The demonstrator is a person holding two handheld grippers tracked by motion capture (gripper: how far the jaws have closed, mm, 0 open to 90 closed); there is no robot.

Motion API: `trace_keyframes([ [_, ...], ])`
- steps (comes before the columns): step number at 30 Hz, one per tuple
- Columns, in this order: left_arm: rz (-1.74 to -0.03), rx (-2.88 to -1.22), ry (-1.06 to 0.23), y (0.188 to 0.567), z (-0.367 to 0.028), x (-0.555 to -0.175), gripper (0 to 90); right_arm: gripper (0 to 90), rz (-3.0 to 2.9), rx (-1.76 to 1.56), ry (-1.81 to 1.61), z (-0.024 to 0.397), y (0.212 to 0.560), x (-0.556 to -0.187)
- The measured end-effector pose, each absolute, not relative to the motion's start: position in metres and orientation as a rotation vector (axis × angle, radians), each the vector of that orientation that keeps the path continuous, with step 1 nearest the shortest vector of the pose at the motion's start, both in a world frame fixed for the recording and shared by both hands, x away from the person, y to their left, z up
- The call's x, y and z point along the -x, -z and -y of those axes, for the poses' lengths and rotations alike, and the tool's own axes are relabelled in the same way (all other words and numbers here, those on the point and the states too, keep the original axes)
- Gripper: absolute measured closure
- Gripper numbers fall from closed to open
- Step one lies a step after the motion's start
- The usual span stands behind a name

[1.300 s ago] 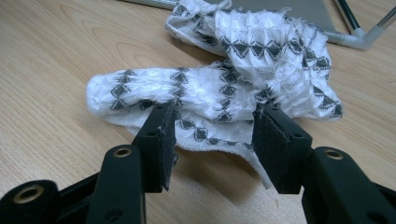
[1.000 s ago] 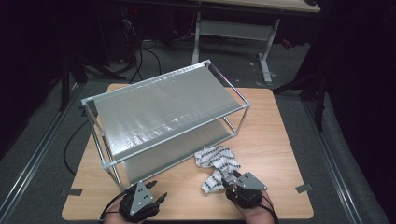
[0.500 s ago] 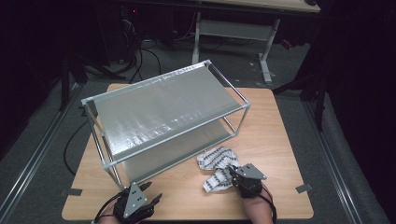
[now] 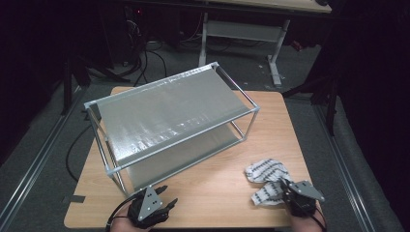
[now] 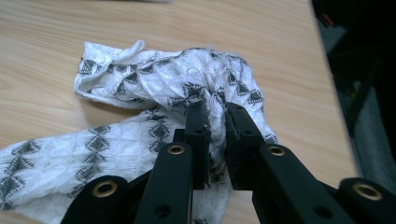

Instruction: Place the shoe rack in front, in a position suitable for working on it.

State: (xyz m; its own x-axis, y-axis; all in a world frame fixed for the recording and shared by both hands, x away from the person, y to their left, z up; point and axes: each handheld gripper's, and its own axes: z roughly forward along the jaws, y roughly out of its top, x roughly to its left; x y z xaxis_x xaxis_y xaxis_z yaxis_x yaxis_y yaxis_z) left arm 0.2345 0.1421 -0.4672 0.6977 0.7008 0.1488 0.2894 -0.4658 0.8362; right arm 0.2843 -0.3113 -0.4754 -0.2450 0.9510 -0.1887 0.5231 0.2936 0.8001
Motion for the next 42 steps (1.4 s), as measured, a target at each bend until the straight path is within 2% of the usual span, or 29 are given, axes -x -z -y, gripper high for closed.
trace_keyframes([
  [5, -0.742, -2.057, -0.608, 0.466, -0.136, -0.237, 46.7, 78.9, -1.821, -1.369, -0.774, 0.338, 0.474, -0.277],
  [6, -0.740, -2.064, -0.603, 0.465, -0.134, -0.238, 47.1, 73.8, -1.804, -1.387, -0.782, 0.345, 0.474, -0.274],
  [7, -0.740, -2.064, -0.603, 0.465, -0.134, -0.238, 47.6, 73.8, -1.804, -1.387, -0.782, 0.345, 0.474, -0.274],
  [8, -0.739, -2.069, -0.613, 0.463, -0.132, -0.237, 47.7, 67.7, -1.789, -1.387, -0.811, 0.348, 0.472, -0.272],
  [15, -0.756, -2.048, -0.683, 0.453, -0.142, -0.222, 48.1, 52.4, -1.786, -1.322, -0.919, 0.327, 0.455, -0.276],
  [21, -0.809, -2.017, -0.745, 0.444, -0.165, -0.202, 48.5, 48.1, -1.840, -1.264, -1.026, 0.297, 0.446, -0.294],
  [23, -0.875, -1.989, -0.786, 0.439, -0.185, -0.188, 48.6, 47.2, -1.861, -1.239, -1.047, 0.286, 0.444, -0.301],
  [27, -1.049, -1.905, -0.812, 0.438, -0.218, -0.168, 48.9, 51.6, -1.880, -1.217, -1.070, 0.266, 0.441, -0.316],
  [29, -1.116, -1.875, -0.870, 0.438, -0.234, -0.161, 48.1, 53.5, -1.883, -1.195, -1.082, 0.257, 0.438, -0.323],
  [32, -1.191, -1.816, -0.910, 0.435, -0.255, -0.166, 44.1, 53.4, -1.878, -1.150, -1.092, 0.247, 0.430, -0.337],
  [36, -1.230, -1.825, -0.896, 0.437, -0.264, -0.193, 39.3, 45.4, -1.902, -1.158, -1.062, 0.240, 0.419, -0.376],
  [40, -1.219, -1.827, -0.881, 0.435, -0.261, -0.212, 39.1, 42.2, -1.888, -1.259, -1.053, 0.239, 0.415, -0.424],
  [42, -1.202, -1.836, -0.865, 0.432, -0.262, -0.218, 43.6, 42.0, -1.894, -1.274, -1.033, 0.232, 0.416, -0.445],
])
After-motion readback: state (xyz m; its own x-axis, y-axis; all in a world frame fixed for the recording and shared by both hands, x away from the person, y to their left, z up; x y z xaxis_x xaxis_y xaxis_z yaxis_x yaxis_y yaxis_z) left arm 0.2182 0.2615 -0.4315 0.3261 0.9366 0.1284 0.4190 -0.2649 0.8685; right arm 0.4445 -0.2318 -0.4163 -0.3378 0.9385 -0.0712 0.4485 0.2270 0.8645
